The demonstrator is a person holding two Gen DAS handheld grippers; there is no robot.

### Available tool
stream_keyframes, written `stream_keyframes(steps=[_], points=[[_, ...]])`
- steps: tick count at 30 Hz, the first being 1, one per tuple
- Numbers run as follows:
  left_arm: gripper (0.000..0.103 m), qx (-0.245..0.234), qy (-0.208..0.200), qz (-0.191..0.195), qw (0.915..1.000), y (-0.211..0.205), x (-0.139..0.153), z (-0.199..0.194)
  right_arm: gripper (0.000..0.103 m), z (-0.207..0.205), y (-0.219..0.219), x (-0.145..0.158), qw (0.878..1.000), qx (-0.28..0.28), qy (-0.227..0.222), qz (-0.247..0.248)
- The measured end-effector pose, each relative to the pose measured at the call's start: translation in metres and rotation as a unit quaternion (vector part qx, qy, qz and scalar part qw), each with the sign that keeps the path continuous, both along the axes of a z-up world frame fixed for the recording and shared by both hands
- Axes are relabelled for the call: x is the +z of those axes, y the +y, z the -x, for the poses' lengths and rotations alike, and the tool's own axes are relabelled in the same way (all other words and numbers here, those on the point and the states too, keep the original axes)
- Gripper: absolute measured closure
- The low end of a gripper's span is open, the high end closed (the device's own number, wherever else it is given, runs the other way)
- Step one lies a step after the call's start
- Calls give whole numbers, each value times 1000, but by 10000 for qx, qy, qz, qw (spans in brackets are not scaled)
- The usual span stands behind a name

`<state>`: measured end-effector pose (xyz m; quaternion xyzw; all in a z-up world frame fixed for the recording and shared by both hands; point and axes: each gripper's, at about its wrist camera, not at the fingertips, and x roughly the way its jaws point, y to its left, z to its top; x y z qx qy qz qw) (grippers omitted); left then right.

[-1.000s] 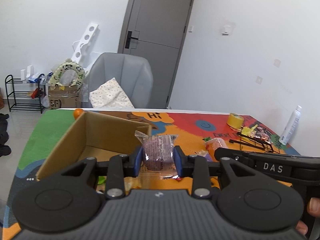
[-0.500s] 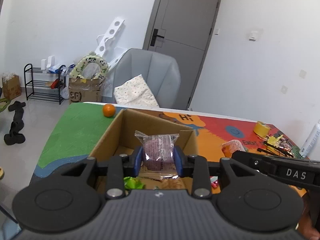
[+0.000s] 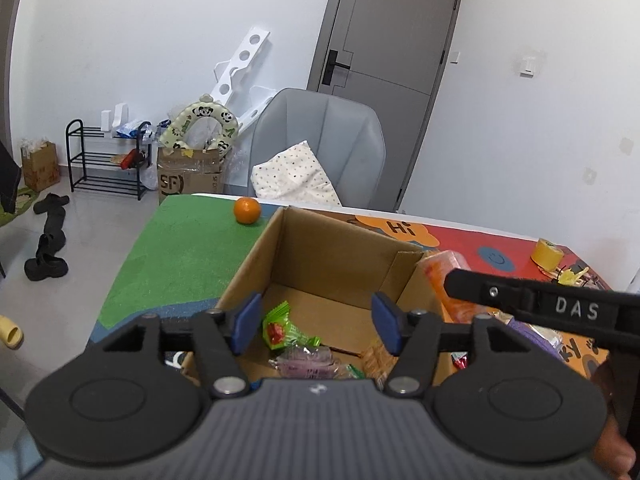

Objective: Organize snacks
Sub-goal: 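Carry the pink packet into the box and open the left gripper while the right drops the orange snack in, then withdraw both grippers from the box back toward the snack pile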

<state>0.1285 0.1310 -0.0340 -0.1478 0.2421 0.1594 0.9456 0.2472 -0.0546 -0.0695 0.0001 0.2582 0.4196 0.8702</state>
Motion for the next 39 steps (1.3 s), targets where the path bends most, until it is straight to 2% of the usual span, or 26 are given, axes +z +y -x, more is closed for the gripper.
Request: stream_keyframes(steps=[3, 6, 13, 20, 24, 30, 34, 39], points=[[25, 31, -39, -56, 10000, -1, 0, 2, 59, 4, -1, 1, 9998, -107, -123, 110], [21, 29, -43, -47, 10000, -2, -1, 2, 58, 3, -9, 1, 9999, -162, 2, 41], [16, -21, -34, 18, 10000, -10, -1, 3, 51, 5, -29, -6, 9992, -368, 133, 103], [13, -293, -36, -6, 9996, -29, 0, 2, 40, 5, -52, -18, 9976, -599, 302, 150], [10, -430, 28, -49, 9991, -44, 0, -3, 28, 8, -70, -19, 9970, -714, 284, 124], [7, -599, 155, 30, 9981, -63, -4, -10, 20, 8, -96, -21, 9956, -890, 293, 93], [7, -672, 144, -8, 9976, -75, -1, -11, 10, 8, -110, -23, 9947, -989, 283, 82], [5, -668, 133, -42, 9977, -84, 2, -13, 6, 8, -132, -24, 9926, -1172, 318, 28]])
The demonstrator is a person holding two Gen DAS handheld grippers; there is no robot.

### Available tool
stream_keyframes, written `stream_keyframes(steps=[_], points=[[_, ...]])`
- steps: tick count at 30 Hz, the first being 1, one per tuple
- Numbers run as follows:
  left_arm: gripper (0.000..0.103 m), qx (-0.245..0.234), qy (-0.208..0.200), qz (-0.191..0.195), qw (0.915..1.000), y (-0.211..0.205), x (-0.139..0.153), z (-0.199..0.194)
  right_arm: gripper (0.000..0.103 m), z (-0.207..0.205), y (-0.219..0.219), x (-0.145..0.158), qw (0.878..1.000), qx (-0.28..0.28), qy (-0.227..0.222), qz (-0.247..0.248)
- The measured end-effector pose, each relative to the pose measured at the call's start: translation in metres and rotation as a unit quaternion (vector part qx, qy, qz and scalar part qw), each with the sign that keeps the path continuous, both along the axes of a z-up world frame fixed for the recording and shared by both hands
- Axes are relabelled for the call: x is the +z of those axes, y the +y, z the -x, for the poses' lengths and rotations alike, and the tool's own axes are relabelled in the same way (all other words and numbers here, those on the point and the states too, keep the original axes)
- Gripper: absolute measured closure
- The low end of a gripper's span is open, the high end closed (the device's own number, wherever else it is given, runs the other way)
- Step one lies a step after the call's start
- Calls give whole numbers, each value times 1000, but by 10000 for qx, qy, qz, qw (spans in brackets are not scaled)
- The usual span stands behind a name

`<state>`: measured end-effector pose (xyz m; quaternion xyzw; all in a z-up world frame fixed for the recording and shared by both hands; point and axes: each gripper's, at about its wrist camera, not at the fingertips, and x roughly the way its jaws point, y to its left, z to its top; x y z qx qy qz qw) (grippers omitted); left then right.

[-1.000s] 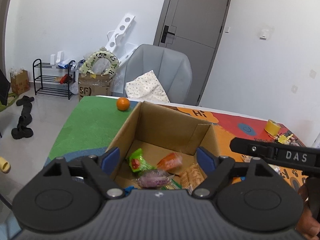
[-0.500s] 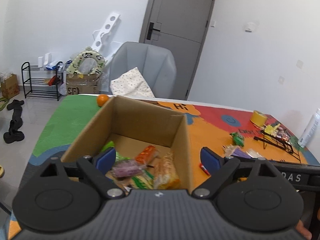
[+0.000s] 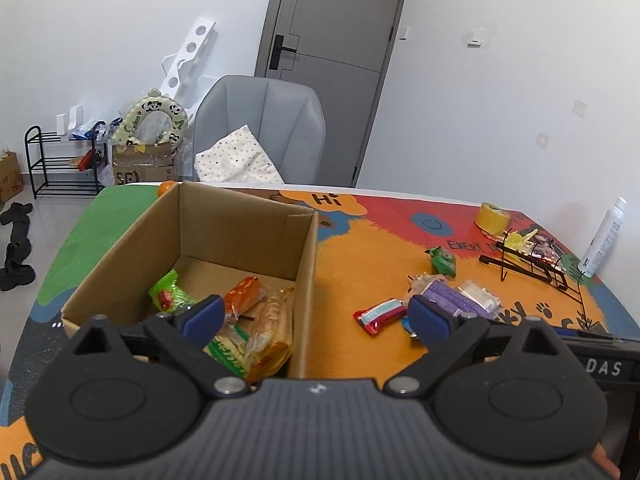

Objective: Organize snacks
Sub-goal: 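Withdraw both grippers from the box back toward the snack pile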

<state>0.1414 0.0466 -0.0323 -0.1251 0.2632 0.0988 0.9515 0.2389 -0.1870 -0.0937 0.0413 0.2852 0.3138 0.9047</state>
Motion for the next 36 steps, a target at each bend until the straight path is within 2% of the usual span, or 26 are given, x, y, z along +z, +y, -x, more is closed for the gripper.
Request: stream_keyframes(steps=[10, 20, 24, 33, 36], points=[[5, -205, 49, 53, 9998, -21, 0, -7, 2, -2, -45, -2, 9993, -369, 10, -80], [5, -478, -33, 130, 9988, -44, -2, -14, 2, -4, -74, -7, 9977, -658, -101, -89], [5, -571, -77, 84, 9983, -53, -4, -18, 7, -8, -83, -12, 9971, -748, -65, -133], [8, -744, -62, 91, 9972, -67, -14, -34, 28, -25, -92, -29, 9959, -867, 145, -234], [10, -749, -44, 78, 9972, -69, -19, -40, 30, -32, -94, -33, 9952, -913, 209, -292]])
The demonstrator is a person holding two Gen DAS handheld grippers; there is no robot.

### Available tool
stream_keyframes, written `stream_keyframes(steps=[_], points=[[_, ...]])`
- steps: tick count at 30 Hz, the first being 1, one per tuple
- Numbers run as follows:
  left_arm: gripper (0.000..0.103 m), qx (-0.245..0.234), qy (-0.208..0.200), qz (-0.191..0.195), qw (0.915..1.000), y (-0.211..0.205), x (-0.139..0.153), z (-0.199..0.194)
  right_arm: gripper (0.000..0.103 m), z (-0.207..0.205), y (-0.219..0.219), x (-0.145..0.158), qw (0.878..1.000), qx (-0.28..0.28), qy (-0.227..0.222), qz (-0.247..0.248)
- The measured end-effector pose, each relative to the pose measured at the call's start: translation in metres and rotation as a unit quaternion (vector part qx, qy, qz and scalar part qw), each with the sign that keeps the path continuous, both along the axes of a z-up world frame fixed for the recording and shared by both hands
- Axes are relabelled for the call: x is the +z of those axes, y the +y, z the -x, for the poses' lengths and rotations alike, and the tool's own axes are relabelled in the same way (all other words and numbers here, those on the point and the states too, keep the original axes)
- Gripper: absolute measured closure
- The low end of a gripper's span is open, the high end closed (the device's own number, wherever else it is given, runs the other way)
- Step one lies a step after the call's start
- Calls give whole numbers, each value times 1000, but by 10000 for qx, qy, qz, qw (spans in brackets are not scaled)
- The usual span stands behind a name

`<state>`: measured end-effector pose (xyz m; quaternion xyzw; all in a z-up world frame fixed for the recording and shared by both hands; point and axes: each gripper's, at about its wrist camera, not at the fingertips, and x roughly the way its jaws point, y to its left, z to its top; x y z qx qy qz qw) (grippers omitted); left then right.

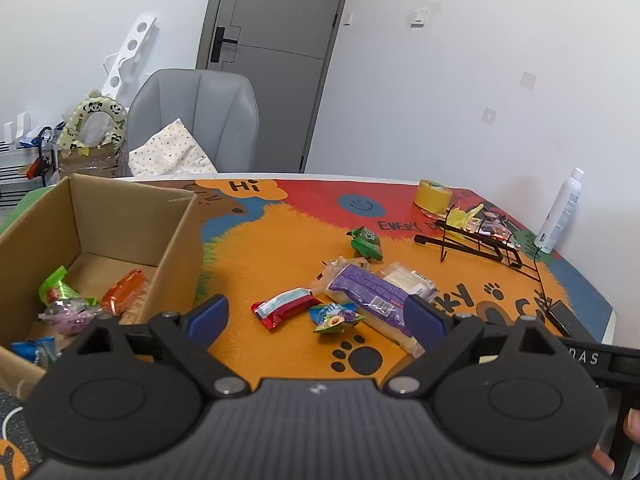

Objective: Organize snacks
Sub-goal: 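Withdraw both grippers from the box back toward the snack pile, then grasp the blue fruit-printed packet with the left gripper while the right grasps the white bread packet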

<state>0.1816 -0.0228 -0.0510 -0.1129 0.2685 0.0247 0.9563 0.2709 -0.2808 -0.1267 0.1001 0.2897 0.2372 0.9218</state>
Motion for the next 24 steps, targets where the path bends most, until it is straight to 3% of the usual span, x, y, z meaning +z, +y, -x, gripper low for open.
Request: stream_keyframes(steps=[13, 24], points=[[19, 0, 216, -84, 9997, -13, -17, -43, 30, -41, 2, -5, 9999, 74, 69, -11], [27, -40, 628, -94, 9980, -18, -42, -80, 30, -82, 10, -18, 9995, 190, 253, 70]])
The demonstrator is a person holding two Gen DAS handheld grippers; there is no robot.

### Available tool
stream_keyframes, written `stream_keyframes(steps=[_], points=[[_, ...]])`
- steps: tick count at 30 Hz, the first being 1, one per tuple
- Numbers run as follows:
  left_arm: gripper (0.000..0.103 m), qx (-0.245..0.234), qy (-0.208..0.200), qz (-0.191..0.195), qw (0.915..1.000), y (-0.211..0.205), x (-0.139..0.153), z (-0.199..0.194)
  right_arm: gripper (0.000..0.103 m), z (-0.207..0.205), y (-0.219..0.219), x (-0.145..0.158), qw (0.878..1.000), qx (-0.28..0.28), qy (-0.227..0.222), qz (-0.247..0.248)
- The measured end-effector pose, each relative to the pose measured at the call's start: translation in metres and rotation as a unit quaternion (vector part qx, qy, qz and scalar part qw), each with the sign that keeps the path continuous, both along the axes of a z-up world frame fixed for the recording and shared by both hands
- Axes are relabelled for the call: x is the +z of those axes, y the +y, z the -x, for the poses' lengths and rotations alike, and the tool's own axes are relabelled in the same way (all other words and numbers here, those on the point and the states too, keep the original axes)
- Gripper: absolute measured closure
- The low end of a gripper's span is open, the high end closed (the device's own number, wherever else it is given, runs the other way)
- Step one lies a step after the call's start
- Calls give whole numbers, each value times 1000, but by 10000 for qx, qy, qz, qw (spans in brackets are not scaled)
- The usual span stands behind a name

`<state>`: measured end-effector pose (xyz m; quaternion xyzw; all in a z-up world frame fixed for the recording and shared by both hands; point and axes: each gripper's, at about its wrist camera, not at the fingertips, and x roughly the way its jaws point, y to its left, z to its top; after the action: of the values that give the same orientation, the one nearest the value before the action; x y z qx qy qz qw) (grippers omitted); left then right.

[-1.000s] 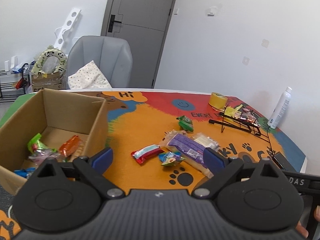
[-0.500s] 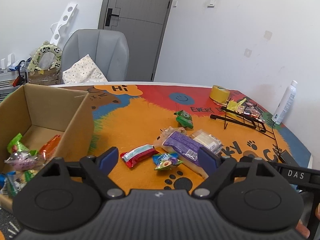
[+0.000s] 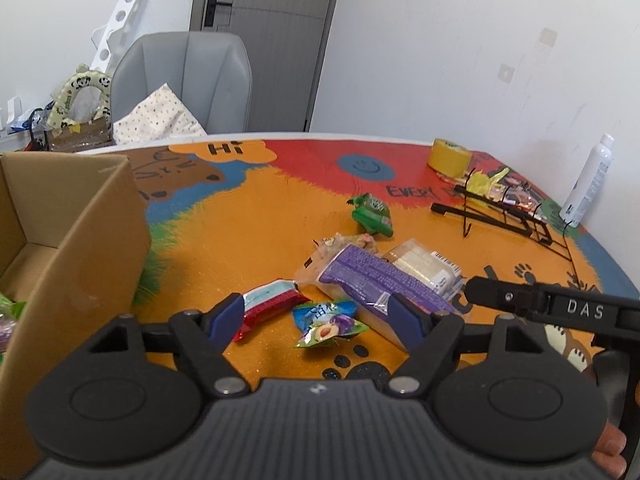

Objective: Organize snacks
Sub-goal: 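Grasp the blue fruit-printed packet with the left gripper while the right grasps the white bread packet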

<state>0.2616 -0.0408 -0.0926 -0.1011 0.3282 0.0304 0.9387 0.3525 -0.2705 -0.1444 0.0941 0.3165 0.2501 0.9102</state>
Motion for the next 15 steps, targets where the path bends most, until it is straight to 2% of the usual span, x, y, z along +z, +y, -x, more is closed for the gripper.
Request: stream_keyframes(steps=[6, 15], points=[[38, -17, 311, 79, 9995, 3, -15, -19, 30, -22, 7, -8, 9999, 63, 117, 45], [39, -78, 531, 152, 9984, 5, -30, -36, 29, -44, 20, -15, 9996, 144, 176, 164]])
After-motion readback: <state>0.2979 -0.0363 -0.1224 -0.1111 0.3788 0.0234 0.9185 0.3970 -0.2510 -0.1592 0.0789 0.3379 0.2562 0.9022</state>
